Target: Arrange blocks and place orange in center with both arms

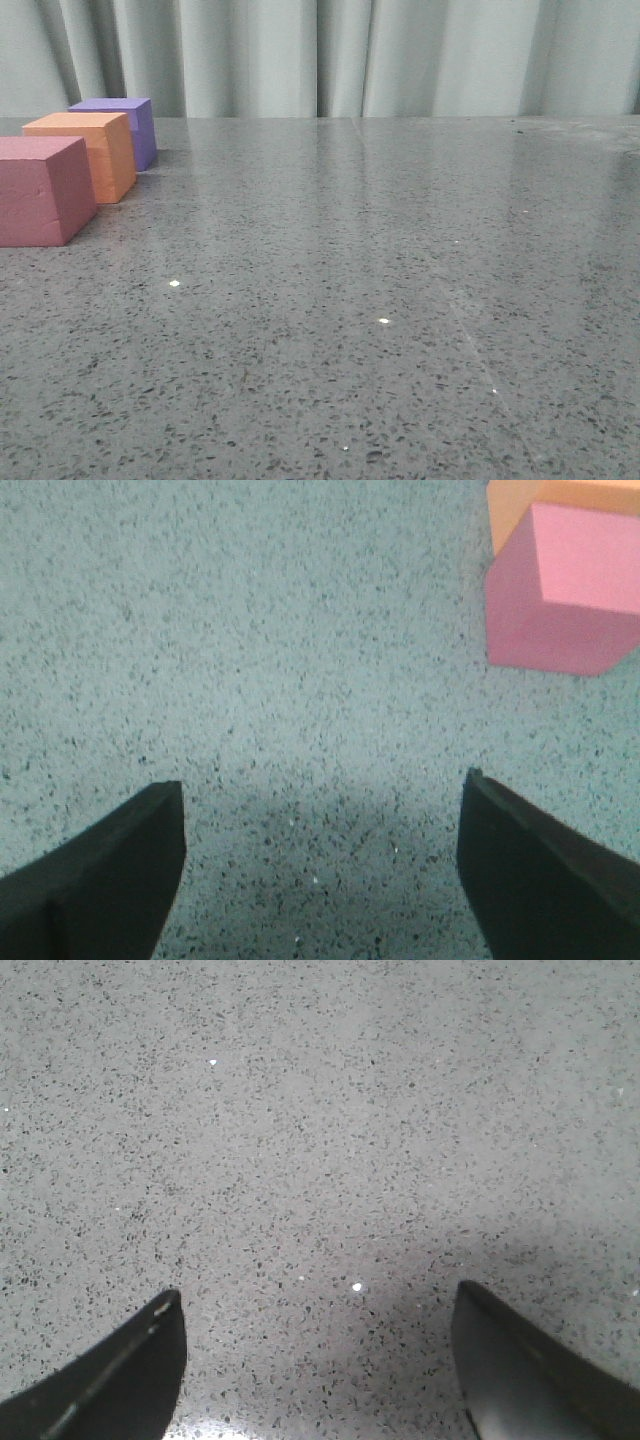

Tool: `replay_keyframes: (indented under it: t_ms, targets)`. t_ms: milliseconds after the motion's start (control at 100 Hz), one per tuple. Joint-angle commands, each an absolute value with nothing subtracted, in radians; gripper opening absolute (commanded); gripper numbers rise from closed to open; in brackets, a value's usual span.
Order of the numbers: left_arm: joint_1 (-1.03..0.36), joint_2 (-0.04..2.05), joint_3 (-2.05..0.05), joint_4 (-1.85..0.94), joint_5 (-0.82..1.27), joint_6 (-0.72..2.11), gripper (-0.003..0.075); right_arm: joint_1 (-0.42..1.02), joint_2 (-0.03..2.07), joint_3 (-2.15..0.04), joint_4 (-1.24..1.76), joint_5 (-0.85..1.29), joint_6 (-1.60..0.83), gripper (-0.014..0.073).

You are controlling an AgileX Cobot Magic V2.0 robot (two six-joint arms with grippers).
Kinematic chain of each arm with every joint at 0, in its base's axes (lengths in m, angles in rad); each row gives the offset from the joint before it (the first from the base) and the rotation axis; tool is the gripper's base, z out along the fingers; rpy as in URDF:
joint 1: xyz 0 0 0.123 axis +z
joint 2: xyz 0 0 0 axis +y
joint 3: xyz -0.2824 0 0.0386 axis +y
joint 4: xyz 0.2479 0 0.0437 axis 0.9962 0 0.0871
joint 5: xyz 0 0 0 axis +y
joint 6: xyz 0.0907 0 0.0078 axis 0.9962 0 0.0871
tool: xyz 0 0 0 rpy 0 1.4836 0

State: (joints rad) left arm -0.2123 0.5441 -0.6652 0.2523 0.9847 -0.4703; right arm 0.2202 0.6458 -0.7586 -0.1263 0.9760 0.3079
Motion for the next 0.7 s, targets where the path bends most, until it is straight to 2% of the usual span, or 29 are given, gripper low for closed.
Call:
replay_keyframes:
  t_ms: [0, 140, 220, 320, 420, 430, 450, 500, 560, 690]
  targets:
    - [-0.210, 0.543, -0.685, 0.251, 0.941, -0.469, 0.0536, 0.215, 0.645, -0.782, -0.132, 0.930, 0.300, 0.0549]
    - [-0.210, 0.543, -0.685, 0.251, 0.939, -0.469, 0.0532, 0.215, 0.645, -0.782, -0.132, 0.931, 0.300, 0.0549]
    - [-0.210, 0.543, -0.685, 0.250, 0.939, -0.469, 0.0482, 0.215, 0.645, -0.782, -0.132, 0.930, 0.300, 0.0524]
    - [-0.210, 0.543, -0.685, 0.245, 0.939, -0.469, 0.0318, 0.215, 0.645, -0.782, -0.132, 0.927, 0.300, 0.0405]
    - [-0.210, 0.543, -0.685, 0.243, 0.939, -0.469, 0.0112, 0.215, 0.645, -0.782, -0.132, 0.927, 0.300, 0.0195]
    - [-0.210, 0.543, -0.685, 0.243, 0.939, -0.469, 0.0112, 0.215, 0.645, -0.782, -0.132, 0.927, 0.300, 0.0181]
    - [-0.210, 0.543, -0.685, 0.243, 0.939, -0.469, 0.0058, 0.215, 0.645, -0.782, -0.132, 0.927, 0.300, 0.0123]
    - [-0.210, 0.543, -0.685, 0.243, 0.939, -0.469, -0.0020, 0.215, 0.645, -0.782, -0.132, 0.927, 0.300, 0.0027]
    - [-0.210, 0.543, -0.685, 0.243, 0.937, -0.469, -0.0019, 0.215, 0.645, -0.782, -0.132, 0.927, 0.300, -0.0071]
    - [-0.210, 0.543, -0.685, 0.243, 0.937, -0.469, -0.0019, 0.215, 0.645, -0.782, -0.132, 0.927, 0.300, -0.0069]
